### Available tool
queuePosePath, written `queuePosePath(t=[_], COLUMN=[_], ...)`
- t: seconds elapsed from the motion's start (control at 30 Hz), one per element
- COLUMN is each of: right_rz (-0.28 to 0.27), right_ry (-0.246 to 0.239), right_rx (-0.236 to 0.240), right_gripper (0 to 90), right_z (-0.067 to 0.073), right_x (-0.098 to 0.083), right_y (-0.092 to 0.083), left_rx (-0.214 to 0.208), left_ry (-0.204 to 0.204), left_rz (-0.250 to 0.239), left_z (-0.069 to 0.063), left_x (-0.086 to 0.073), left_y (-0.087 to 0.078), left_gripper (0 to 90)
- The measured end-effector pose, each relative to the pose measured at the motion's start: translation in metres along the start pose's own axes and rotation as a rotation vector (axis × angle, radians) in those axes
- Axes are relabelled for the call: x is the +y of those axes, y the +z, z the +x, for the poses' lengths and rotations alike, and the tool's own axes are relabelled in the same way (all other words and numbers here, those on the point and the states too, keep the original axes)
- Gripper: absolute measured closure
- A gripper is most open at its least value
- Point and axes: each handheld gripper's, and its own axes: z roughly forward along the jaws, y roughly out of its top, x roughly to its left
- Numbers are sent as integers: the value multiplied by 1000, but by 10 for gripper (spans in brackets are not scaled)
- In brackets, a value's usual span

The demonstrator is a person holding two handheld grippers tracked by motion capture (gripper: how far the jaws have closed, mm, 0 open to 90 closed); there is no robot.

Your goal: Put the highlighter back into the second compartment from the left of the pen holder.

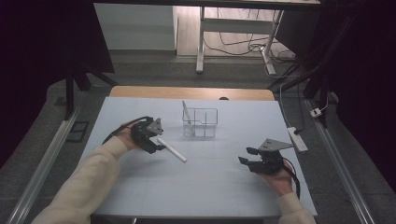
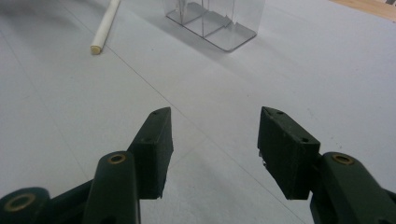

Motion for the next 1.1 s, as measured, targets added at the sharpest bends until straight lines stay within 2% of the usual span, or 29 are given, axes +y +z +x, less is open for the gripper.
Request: queuePosePath(t=[0.23, 0.47, 0.63, 0.87, 1.1], right_rz=[1, 4, 8, 11, 19], right_ry=[8, 11, 13, 19, 17], right_rx=[2, 6, 9, 14, 16], right_gripper=[450, 449, 448, 447, 447], right_z=[-1, -2, -2, -2, -3], right_x=[-1, -1, -2, -3, -4], right_y=[1, 1, 2, 3, 4], left_rx=[-36, -70, -89, -117, -145], left_ry=[54, 86, 105, 167, 188], left_rz=[23, 66, 79, 112, 125], left_z=[4, 11, 16, 20, 25], left_x=[3, 3, 3, 5, 6], left_y=[10, 21, 26, 32, 39], left_gripper=[343, 342, 334, 337, 360])
